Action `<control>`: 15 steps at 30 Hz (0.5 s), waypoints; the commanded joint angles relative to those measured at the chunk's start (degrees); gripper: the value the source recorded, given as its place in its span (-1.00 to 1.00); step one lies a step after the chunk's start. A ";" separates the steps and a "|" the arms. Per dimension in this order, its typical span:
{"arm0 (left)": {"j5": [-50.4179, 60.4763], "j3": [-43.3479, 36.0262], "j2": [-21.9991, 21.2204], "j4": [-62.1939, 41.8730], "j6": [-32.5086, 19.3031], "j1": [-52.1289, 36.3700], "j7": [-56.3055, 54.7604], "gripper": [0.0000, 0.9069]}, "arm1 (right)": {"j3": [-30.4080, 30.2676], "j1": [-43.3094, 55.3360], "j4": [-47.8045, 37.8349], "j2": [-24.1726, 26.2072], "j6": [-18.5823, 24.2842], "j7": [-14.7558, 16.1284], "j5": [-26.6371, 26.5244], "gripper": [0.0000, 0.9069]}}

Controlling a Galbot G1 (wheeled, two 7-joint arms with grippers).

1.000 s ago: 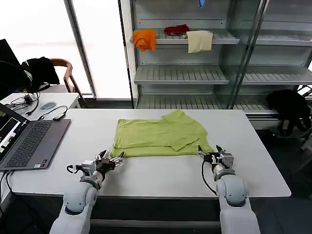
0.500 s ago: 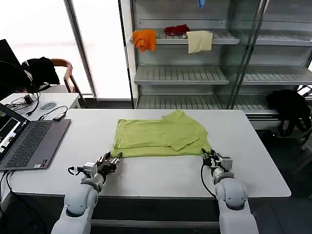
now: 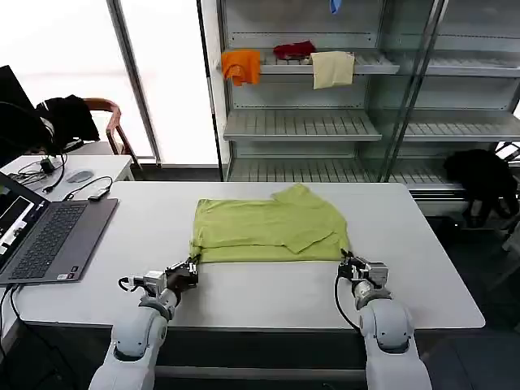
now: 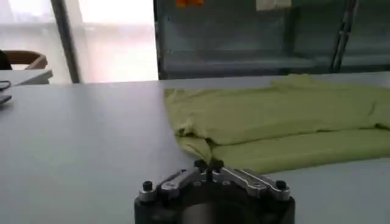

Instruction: Fold and organize the clothes.

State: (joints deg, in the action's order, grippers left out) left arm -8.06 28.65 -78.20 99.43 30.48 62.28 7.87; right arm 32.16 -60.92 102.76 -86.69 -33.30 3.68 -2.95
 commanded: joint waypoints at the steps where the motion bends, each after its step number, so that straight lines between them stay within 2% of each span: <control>1: 0.61 1.43 1.40 6.80 0.37 4.15 0.00 -1.00 | -1.15 -5.79 7.60 -0.37 -0.06 -1.53 -1.96 -1.00; 6: -3.25 4.36 3.02 13.58 2.08 9.90 1.16 -1.00 | -3.12 -11.85 13.18 -0.72 -0.05 -2.78 0.66 -1.00; 15: -5.51 8.02 3.80 19.89 2.56 18.45 1.61 -1.00 | -4.54 -22.75 20.79 0.00 -0.08 -3.93 1.56 -1.00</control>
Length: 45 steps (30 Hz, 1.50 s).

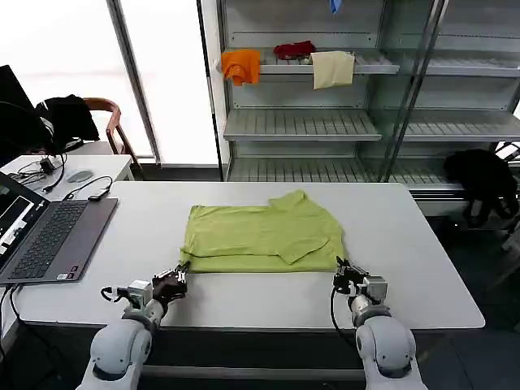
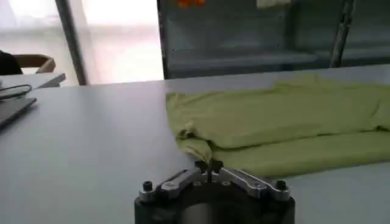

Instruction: Fold and organize the clothes.

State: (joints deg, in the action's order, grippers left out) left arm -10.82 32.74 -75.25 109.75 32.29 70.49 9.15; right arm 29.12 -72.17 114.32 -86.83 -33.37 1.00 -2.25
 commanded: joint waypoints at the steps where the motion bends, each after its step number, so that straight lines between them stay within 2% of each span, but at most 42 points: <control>1: -2.74 4.20 0.77 10.17 0.75 11.02 0.32 -1.00 | -1.62 -11.87 9.79 0.22 -0.02 -1.30 0.99 -1.00; 10: -3.58 6.67 -0.30 13.12 0.60 17.62 -0.16 -1.00 | -3.23 -18.74 14.21 0.27 0.02 -1.17 1.92 -1.00; 19: -3.77 7.54 -0.91 13.52 -0.38 20.72 -1.44 -0.98 | -3.44 -19.38 14.37 0.03 0.08 -0.96 3.46 -1.00; 20: -3.76 7.46 -0.96 13.47 -0.36 20.78 -1.75 -0.93 | -3.34 -19.12 13.98 -0.04 0.06 -0.89 3.59 -1.00; 21: -3.43 7.31 -1.01 13.42 -0.39 20.83 -2.10 -0.67 | -3.23 -18.89 13.66 -0.05 0.11 -0.77 3.66 -1.00; 22: -3.28 7.23 -1.18 13.38 -0.63 20.84 -2.43 1.00 | -3.21 -18.76 13.53 -0.07 0.09 -0.78 3.72 1.00; 27: -3.22 8.15 -1.80 13.70 -1.13 20.09 -4.06 1.00 | -1.91 -17.17 13.60 -0.79 0.23 -1.59 4.39 1.00; 31: -0.64 12.82 -2.05 14.38 -5.67 17.88 -3.34 1.00 | -0.58 -14.85 15.03 -0.63 0.23 -1.48 4.70 1.00; 36: -4.91 15.04 -0.20 14.75 -5.33 13.04 -0.58 1.00 | -0.68 -8.29 15.60 0.04 -0.02 -1.19 4.51 1.00; 38: -6.49 13.87 0.43 13.21 -2.97 9.21 0.66 1.00 | -1.61 -3.49 13.06 0.16 -0.15 -1.11 4.13 1.00; 41: -9.21 11.72 0.62 10.01 0.28 4.36 0.74 1.00 | -2.57 1.75 9.51 1.21 -0.32 -1.45 -0.58 1.00; 44: -9.74 9.91 1.03 7.40 0.81 0.31 0.94 1.00 | -3.54 6.50 4.53 1.36 -0.39 -1.89 -3.68 1.00; 45: -9.74 9.14 1.22 6.08 0.84 -1.01 1.01 1.00 | -3.86 9.33 1.79 1.23 -0.41 -2.49 -6.18 1.00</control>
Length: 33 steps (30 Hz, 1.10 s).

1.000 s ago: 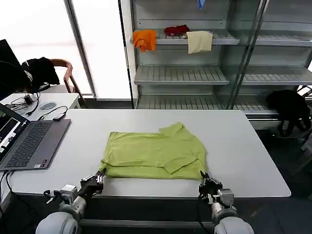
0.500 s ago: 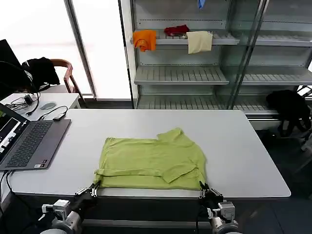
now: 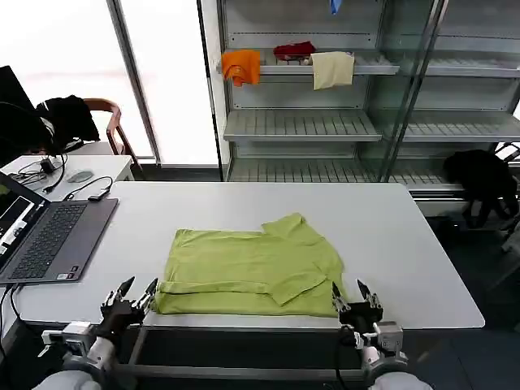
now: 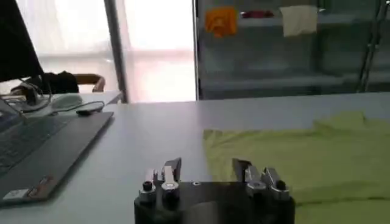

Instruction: Fold and organize the clothes.

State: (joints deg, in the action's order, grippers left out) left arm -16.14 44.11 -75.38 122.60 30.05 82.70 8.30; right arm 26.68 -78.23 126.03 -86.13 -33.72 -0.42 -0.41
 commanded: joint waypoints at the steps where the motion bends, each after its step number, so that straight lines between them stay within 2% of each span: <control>1: -4.34 -3.32 1.67 -8.54 3.11 -15.26 2.15 1.00 | -1.69 17.14 -11.22 0.29 -0.05 -1.44 -8.40 1.00; 5: -2.79 -6.79 2.49 -13.27 3.15 -20.80 3.07 1.00 | -3.03 25.31 -20.40 -0.35 -0.02 -2.54 -9.37 1.00; 12: -0.66 -11.23 5.83 -23.19 3.15 -28.54 4.94 1.00 | -3.91 33.56 -33.89 -1.96 0.15 -1.32 -7.97 1.00; 17: 2.14 -12.92 5.98 -29.95 3.13 -32.00 6.35 1.00 | -3.02 37.57 -42.46 -4.08 0.25 -0.83 -6.79 1.00; 33: 6.23 -14.38 4.02 -40.86 3.17 -37.96 6.96 1.00 | -2.00 43.47 -51.04 -8.18 0.49 -0.78 -3.95 1.00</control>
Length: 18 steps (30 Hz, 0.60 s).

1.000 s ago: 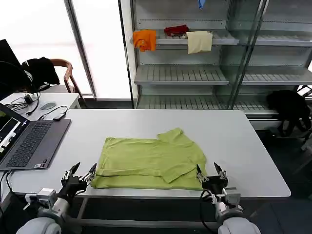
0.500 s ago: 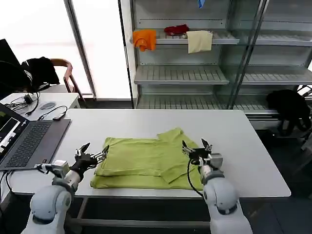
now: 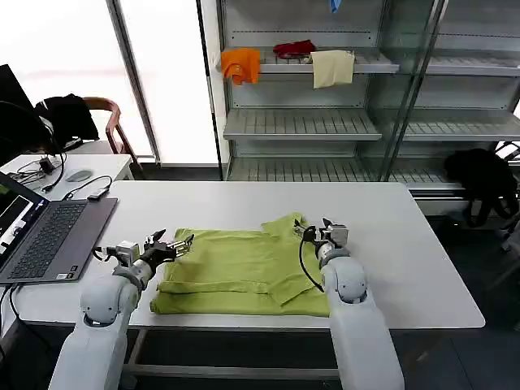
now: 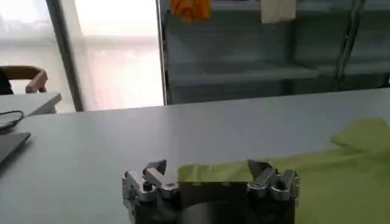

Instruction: Fold and organize the clothes.

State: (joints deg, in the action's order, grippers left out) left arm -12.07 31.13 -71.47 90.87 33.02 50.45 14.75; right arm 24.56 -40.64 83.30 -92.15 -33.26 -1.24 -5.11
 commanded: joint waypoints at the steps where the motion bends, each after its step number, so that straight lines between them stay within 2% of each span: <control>1: 2.26 -1.40 0.10 -9.56 0.18 -5.82 0.52 1.00 | 0.14 6.08 -8.64 -2.34 0.03 0.08 1.05 1.00; 8: 2.93 -1.56 -0.17 -10.99 0.15 -6.69 0.53 1.00 | 0.31 6.22 -9.99 -2.85 0.07 0.64 3.24 1.00; 11: 3.27 -1.70 -0.32 -11.41 0.13 -6.86 0.53 0.84 | 0.24 5.85 -10.06 -2.85 0.08 1.31 3.80 1.00; 13: 3.25 -1.69 -0.44 -11.42 0.12 -6.89 0.56 0.60 | 0.07 5.69 -10.05 -2.85 0.08 1.59 4.10 0.76; 14: 3.29 -1.74 -0.53 -11.45 0.11 -6.92 0.56 0.42 | -0.14 5.54 -10.11 -2.85 0.09 1.97 4.62 0.44; 16: 3.41 -1.81 -0.67 -11.57 0.11 -6.97 0.57 0.33 | -0.33 5.39 -10.30 -2.85 0.08 2.55 5.44 0.07; 18: 3.53 -1.83 -0.84 -11.62 0.10 -7.02 0.62 0.11 | -0.47 5.15 -10.48 -2.85 0.07 3.19 6.33 -0.33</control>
State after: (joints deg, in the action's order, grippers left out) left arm -9.16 29.59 -72.21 81.32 33.09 44.57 15.18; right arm 24.25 -36.46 74.62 -92.19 -33.20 0.80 -1.02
